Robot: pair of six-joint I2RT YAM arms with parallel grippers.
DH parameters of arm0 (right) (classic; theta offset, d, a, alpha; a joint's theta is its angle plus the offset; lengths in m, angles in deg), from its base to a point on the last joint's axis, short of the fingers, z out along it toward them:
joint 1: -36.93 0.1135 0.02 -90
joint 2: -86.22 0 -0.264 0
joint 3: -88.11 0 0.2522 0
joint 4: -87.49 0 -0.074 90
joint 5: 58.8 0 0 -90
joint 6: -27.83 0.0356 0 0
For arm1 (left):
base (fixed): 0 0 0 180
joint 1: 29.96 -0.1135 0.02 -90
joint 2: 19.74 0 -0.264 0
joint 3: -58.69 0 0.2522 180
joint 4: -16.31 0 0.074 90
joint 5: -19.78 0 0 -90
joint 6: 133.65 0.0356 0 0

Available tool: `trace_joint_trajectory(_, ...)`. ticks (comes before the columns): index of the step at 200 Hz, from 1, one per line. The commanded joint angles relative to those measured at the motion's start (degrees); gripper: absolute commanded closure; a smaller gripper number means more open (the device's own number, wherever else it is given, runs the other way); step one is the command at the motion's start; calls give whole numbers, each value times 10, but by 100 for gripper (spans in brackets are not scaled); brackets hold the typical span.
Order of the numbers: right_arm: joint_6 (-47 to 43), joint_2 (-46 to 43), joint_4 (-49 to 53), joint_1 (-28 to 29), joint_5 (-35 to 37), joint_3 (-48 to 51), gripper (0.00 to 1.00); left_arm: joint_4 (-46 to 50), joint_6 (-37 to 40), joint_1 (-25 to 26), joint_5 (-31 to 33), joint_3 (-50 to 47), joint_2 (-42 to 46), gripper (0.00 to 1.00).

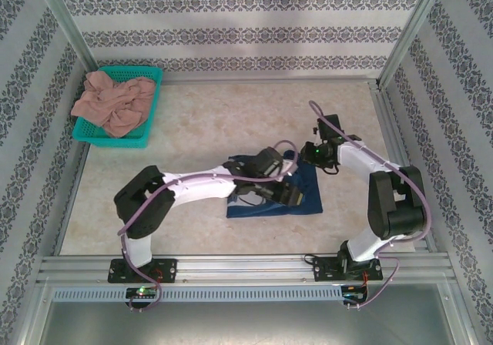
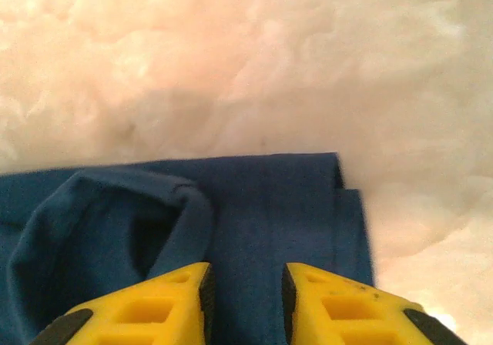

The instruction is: Fold the inside-out t-shirt

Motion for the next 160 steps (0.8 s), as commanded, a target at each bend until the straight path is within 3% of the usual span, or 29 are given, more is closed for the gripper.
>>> trace_joint_trajectory(1, -16, -1, 41, -40, -44, -17, 64, 9, 64, 32, -1, 60, -43, 42)
trace_joint_trajectory(30, -17, -65, 69, -67, -40, 2, 52, 65, 99, 42, 11, 101, -54, 31)
trace_joint_trajectory(62, 19, -150, 79, -64, -63, 83, 42, 121, 159, 35, 72, 59, 27, 23)
trace_joint_trajectory(105, 89, -260, 93, 22, -48, 161, 28, 83, 134, -65, 104, -102, 174, 13)
trace_joint_trajectory(130, 130, -271, 107, 69, -18, 184, 25, 100, 85, -152, 67, -105, 136, 15)
trace_joint_trajectory(160, 154, -265, 84, 78, 12, 219, 26, 126, 122, -160, 52, -19, 38, 16)
